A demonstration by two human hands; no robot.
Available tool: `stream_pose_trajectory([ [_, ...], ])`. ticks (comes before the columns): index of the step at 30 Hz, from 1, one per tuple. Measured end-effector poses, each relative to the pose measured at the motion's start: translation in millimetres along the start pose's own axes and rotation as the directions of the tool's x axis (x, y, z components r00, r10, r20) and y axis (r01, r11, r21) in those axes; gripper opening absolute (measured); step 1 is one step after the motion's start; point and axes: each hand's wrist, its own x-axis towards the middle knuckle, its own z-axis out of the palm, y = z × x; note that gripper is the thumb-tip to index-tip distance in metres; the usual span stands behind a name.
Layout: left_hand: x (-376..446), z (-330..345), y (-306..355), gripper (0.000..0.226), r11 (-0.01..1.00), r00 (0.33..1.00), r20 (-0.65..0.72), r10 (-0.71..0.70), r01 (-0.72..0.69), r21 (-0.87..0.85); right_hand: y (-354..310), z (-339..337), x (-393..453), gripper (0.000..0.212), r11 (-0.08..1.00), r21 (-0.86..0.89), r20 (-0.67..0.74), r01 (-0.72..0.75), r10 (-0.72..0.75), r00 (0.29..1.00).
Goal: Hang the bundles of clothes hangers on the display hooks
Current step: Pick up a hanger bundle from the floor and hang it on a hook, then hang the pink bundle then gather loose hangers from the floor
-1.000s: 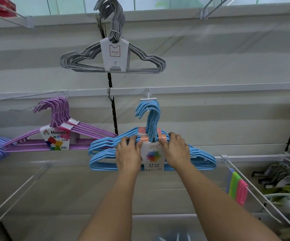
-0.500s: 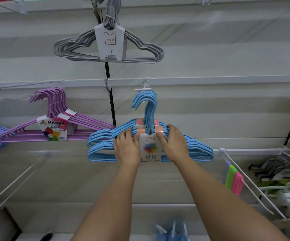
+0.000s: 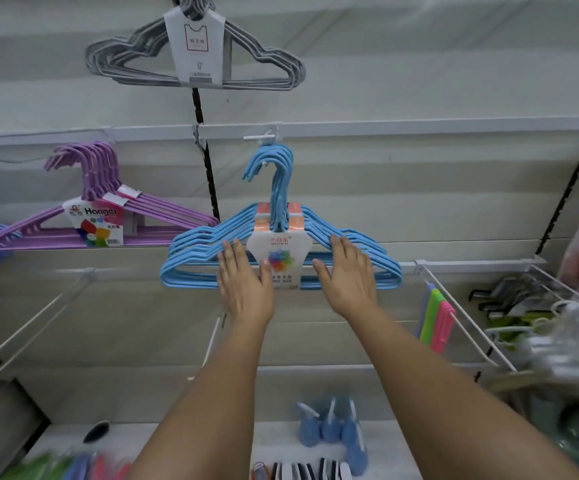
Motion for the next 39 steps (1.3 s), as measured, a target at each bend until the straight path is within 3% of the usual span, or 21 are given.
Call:
stream_pose_trajectory([
  [9, -44, 14, -14, 0.060, 0.997, 0.980, 0.193, 0.056, -0.044, -0.063, 3, 10, -60, 0.061, 0.998, 0.008, 0.020, -0.069, 0.069, 0.997],
  [19, -127, 41, -40, 0.058, 0.984, 0.878, 0.445, 0.178, -0.169, -0.059, 41, 32, -170, 0.052, 0.936, -0.036, 0.072, -0.351, 0.353, 0.933],
  [27, -216, 79, -25, 0.059, 0.941, 0.663, 0.675, 0.323, -0.302, -0.153, 97, 35, -275, 0.047, 0.796, -0.037, 0.059, -0.604, 0.605, 0.794],
  [39, -366, 139, 90, 0.058, 0.824, 0.332, 0.793, 0.510, -0.455, -0.339, 219, -37, -411, 0.057, 0.464, -0.039, -0.066, -0.885, 0.883, 0.465],
])
